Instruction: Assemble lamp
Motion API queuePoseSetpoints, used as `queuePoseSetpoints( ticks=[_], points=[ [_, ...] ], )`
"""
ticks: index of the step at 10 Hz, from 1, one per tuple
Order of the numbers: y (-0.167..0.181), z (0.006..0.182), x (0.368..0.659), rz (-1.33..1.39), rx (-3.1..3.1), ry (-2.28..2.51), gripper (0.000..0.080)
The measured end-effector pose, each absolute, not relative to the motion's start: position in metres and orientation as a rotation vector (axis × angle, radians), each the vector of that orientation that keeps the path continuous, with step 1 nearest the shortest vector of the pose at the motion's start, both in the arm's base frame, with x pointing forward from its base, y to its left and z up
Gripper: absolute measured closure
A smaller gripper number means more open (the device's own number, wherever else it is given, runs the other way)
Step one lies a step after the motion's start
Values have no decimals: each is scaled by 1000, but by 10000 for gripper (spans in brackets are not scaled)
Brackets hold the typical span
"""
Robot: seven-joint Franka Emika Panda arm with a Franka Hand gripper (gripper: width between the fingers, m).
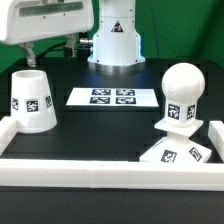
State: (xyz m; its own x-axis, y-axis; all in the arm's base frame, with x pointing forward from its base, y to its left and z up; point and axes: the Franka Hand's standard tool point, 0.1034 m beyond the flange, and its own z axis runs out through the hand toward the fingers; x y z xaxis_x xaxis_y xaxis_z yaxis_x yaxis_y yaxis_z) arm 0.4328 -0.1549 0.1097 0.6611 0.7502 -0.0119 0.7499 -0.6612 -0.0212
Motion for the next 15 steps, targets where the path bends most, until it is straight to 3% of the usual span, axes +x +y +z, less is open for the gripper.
queuePoseSetpoints(
  ticks=[5, 7, 8, 9, 11, 12, 15],
  points=[
    [-163, 77, 432, 73, -2833, -1292, 101],
    [-165, 72, 433, 84, -2828, -1289, 101],
    [-164, 72, 433, 84, -2828, -1291, 229],
    [-164, 72, 434, 87, -2825, -1292, 229],
    [-165, 74, 437, 83, -2827, -1293, 505],
    [-165, 74, 437, 83, -2827, -1294, 685],
    [-163, 75, 437, 87, -2822, -1295, 755]
  ],
)
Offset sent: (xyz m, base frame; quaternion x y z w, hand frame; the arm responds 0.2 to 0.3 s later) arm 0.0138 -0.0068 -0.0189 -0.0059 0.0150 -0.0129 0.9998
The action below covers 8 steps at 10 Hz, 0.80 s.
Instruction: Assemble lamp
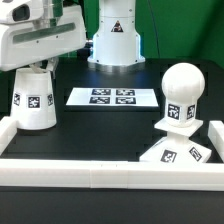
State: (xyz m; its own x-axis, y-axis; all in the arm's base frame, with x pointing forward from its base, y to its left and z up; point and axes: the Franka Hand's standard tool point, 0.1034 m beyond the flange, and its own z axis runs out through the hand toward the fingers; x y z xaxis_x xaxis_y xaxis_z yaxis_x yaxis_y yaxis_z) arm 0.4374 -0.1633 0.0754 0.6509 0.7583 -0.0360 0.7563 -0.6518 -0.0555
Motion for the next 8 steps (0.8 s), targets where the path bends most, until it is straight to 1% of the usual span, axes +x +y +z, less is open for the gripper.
queuePoseSetpoints(
  ticks=[3, 4, 5, 6, 7, 8],
  points=[
    [-155, 78, 438, 117, -2797, -1293, 755],
    [-141, 83, 439, 163, -2797, -1219, 755],
    [-119, 94, 444, 214, -2791, -1153, 755],
    [-93, 108, 451, 289, -2772, -1074, 755],
    [-70, 130, 462, 384, -2731, -981, 755],
    [-57, 149, 485, 401, -2734, -958, 755]
  ],
)
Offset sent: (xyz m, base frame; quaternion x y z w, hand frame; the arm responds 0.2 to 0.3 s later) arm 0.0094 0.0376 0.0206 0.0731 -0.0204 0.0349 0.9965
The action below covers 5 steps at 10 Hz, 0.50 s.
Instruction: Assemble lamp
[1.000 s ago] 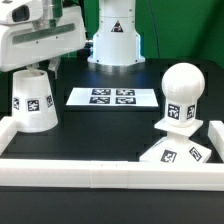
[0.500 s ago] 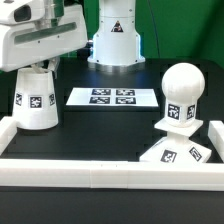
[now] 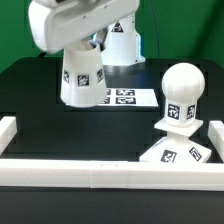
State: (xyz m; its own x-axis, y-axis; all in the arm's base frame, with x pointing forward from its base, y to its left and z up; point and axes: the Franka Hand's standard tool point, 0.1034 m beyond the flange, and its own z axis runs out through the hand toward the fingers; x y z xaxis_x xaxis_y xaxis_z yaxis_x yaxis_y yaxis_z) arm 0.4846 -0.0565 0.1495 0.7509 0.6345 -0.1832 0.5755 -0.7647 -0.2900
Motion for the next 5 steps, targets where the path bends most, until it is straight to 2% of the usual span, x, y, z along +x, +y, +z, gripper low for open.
queuePoseSetpoints(
  ticks=[2, 3, 5],
  points=[
    [-38, 188, 517, 445, -2744, -854, 755],
    [-32, 204, 543, 405, -2770, -843, 755],
    [-34, 196, 539, 402, -2762, -863, 755]
  ],
)
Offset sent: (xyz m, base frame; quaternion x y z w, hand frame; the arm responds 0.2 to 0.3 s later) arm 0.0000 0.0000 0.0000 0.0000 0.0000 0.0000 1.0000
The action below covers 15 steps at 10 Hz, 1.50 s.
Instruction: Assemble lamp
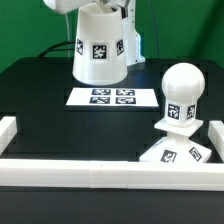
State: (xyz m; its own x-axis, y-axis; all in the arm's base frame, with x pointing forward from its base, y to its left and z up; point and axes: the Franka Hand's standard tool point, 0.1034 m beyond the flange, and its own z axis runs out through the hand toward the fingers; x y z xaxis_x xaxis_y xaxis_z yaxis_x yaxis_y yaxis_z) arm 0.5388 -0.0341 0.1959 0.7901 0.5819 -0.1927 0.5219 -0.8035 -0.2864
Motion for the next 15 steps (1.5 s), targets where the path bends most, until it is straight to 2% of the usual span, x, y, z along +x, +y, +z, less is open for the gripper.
queuePoseSetpoints(
  ticks=[4, 8, 10, 12, 15],
  points=[
    [-28, 195, 537, 418, -2752, -839, 755],
    [24, 247, 593, 394, -2774, -780, 755],
    [46, 259, 614, 383, -2805, -703, 755],
    [68, 249, 627, 372, -2826, -661, 755],
    [86, 226, 625, 360, -2826, -698, 755]
  ],
)
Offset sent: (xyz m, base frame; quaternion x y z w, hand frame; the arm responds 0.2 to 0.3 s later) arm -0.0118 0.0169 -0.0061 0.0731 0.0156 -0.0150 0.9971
